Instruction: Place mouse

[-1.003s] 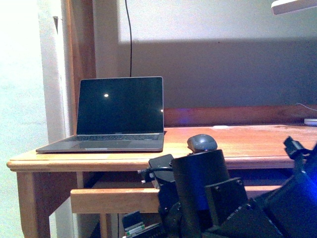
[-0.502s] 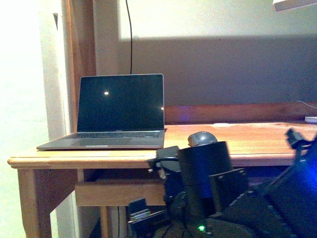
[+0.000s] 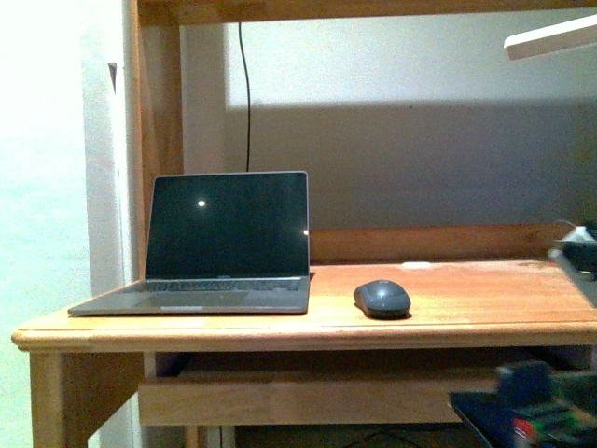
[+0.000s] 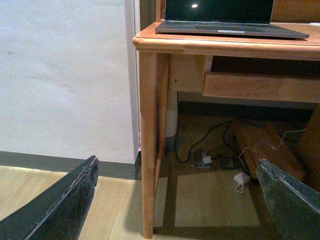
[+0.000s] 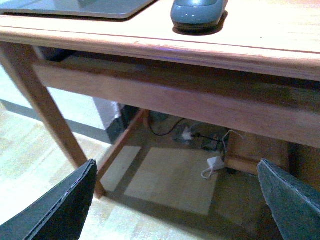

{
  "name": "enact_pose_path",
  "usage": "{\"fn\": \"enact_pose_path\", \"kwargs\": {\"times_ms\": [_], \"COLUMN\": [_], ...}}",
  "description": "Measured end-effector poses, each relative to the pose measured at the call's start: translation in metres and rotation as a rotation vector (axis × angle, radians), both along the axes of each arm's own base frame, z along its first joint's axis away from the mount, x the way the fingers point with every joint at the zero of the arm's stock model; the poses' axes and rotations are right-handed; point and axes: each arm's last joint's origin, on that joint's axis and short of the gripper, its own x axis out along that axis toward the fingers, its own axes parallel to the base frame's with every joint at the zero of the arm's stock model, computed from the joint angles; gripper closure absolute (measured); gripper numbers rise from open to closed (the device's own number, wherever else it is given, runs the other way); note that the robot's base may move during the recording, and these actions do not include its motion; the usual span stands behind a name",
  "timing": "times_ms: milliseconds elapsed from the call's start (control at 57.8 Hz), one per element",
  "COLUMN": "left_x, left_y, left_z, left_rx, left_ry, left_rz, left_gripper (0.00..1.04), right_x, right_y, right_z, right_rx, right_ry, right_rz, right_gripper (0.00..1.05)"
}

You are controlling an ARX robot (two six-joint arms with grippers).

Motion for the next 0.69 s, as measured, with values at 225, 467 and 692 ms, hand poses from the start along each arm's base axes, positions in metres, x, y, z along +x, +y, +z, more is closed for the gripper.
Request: {"fn": "enact_pose_path", "kwargs": {"times_ms": [225, 467, 692], "left_x": [0.000, 0.000, 0.000], "left_y": [0.000, 0.000, 0.000], "left_z": [0.000, 0.000, 0.000], "left_rx": [0.000, 0.000, 0.000], "left_ry": [0.000, 0.000, 0.000], "left_rz": [0.000, 0.000, -0.001], "left_gripper": [0.08, 0.08, 0.08], "right_x": [-0.071, -0.121, -0.139], "right_y": [-0.037, -0.061, -0.078], "right_z": [-0.005, -0.024, -0.048], "right_rx": [0.030, 0.094, -0.006], "right_ry": [-0.041, -0.052, -0.159], "right_rz": [-0.018, -0.079, -0.521], "right_gripper": [0.07, 0.09, 0.45]}}
